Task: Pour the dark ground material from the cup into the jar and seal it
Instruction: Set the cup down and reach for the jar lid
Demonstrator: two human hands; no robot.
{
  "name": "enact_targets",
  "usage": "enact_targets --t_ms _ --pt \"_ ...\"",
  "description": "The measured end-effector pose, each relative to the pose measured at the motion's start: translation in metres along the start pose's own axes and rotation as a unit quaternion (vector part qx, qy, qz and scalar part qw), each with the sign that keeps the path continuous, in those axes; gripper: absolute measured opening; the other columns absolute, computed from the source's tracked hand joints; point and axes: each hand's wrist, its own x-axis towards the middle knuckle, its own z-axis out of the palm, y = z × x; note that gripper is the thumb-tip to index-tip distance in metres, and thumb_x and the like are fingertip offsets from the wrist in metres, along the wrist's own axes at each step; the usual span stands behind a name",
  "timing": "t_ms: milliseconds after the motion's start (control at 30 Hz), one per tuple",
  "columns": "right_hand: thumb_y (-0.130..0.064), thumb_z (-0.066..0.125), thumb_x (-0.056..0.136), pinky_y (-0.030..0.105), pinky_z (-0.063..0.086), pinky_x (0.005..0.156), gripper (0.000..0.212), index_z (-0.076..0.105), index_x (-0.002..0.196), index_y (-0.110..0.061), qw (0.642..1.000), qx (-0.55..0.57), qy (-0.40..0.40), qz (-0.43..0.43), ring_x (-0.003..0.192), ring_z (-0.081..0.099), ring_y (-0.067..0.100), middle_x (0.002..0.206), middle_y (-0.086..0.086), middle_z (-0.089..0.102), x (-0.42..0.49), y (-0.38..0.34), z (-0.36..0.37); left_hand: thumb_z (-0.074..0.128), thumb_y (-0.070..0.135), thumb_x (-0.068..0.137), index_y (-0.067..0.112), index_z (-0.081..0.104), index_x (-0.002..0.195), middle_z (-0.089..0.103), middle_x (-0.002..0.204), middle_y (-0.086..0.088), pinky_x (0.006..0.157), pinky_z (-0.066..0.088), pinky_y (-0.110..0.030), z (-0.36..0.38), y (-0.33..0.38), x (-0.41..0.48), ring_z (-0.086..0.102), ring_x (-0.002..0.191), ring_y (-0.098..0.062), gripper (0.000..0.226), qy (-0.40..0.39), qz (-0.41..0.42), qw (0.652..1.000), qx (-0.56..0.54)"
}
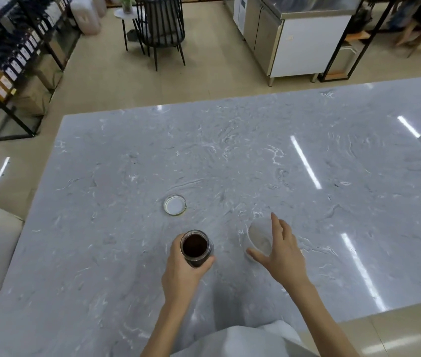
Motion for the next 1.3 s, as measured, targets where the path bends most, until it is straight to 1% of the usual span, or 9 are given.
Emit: enact_targets --t_ms 267,500,667,767,967,1033,1100,1200,1300 --pt "-0.054 0.080 0.073 0.045 0.056 0.086 0.107 0.017 0.153 -0.023 1.000 0.019 0.011 0.005 0.117 0.052 0.032 0.143 0.013 0.030 0.015 0.005 -0.004 0.082 0.067 0.056 0.045 0.042 0.129 0.060 0.125 0.024 0.082 0.050 -0.036 -0.008 -0.005 0.005 0.060 0.116 -0.010 0.086 0.004 -0.031 0.999 -0.016" --pt "-0.053 0.081 0.072 0.047 0.055 0.086 0.106 0.018 0.152 -0.024 0.999 0.027 0.013 0.016 0.123 0.048 0.033 0.143 0.014 0.030 0.022 0.002 0.000 0.079 0.066 0.053 0.050 0.038 0.126 0.059 0.121 0.027 0.075 0.043 -0.031 -0.017 -0.008 0.009 0.060 0.113 -0.009 0.085 -0.005 -0.042 0.999 -0.016" --pt "-0.050 0.083 0.071 0.045 0.046 0.100 0.108 0.017 0.154 -0.029 0.998 0.043 -0.038 -0.013 0.126 0.044 0.032 0.145 0.013 0.029 0.028 0.013 -0.007 0.090 0.055 0.056 0.038 0.045 0.132 0.059 0.127 0.019 0.091 0.051 -0.036 -0.024 -0.020 0.021 0.057 0.119 -0.008 0.090 -0.049 -0.028 0.998 -0.022" --pt "-0.058 0.083 0.067 0.045 0.034 0.108 0.115 0.009 0.154 -0.038 0.993 -0.022 -0.103 -0.057 0.131 0.036 0.030 0.147 0.009 0.031 0.036 0.023 -0.022 0.091 0.051 0.053 0.041 0.049 0.127 0.058 0.126 0.016 0.099 0.048 -0.041 -0.039 -0.029 0.036 0.054 0.121 -0.010 0.086 -0.126 0.021 0.992 -0.011" --pt "-0.085 0.068 0.049 0.052 0.011 0.122 0.141 -0.027 0.146 -0.047 0.962 -0.103 -0.229 -0.103 0.149 0.004 0.025 0.160 -0.005 -0.001 0.053 0.028 -0.055 0.088 0.056 0.053 0.071 0.040 0.118 0.046 0.123 0.044 0.088 0.038 -0.014 -0.058 -0.028 0.046 0.046 0.117 0.014 0.082 -0.194 0.077 0.978 0.012" --pt "-0.082 0.068 0.052 0.054 0.017 0.121 0.135 -0.016 0.151 -0.043 0.974 -0.004 -0.200 -0.107 0.149 0.011 0.028 0.163 0.000 0.003 0.064 0.017 -0.066 0.088 0.055 0.052 0.075 0.038 0.116 0.043 0.122 0.049 0.086 0.036 -0.010 -0.061 -0.025 0.046 0.044 0.114 0.021 0.084 -0.199 0.079 0.977 0.010" --pt "-0.074 0.066 0.063 0.040 0.024 0.117 0.116 0.007 0.156 -0.037 0.980 0.066 -0.151 -0.108 0.145 0.024 0.021 0.160 0.000 0.021 0.081 -0.011 -0.065 0.088 0.056 0.051 0.077 0.036 0.116 0.040 0.123 0.052 0.086 0.034 -0.008 -0.062 -0.024 0.047 0.042 0.114 0.023 0.086 -0.208 0.079 0.975 0.015" --pt "-0.060 0.068 0.080 0.028 0.033 0.105 0.084 0.035 0.150 -0.028 0.974 0.046 -0.150 -0.164 0.133 0.044 0.017 0.147 -0.003 0.046 0.114 -0.082 -0.029 0.088 0.057 0.050 0.078 0.034 0.116 0.042 0.124 0.050 0.091 0.039 -0.017 -0.064 -0.026 0.048 0.044 0.119 0.017 0.087 -0.220 0.068 0.973 0.027" --pt "-0.046 0.072 0.086 0.036 0.033 0.112 0.080 0.034 0.152 -0.020 0.947 -0.038 -0.231 -0.220 0.139 0.039 0.023 0.154 0.002 0.041 0.144 -0.153 0.029 0.087 0.054 0.051 0.075 0.035 0.116 0.042 0.125 0.049 0.094 0.041 -0.025 -0.064 -0.027 0.050 0.044 0.121 0.014 0.086 -0.221 0.069 0.972 0.032"
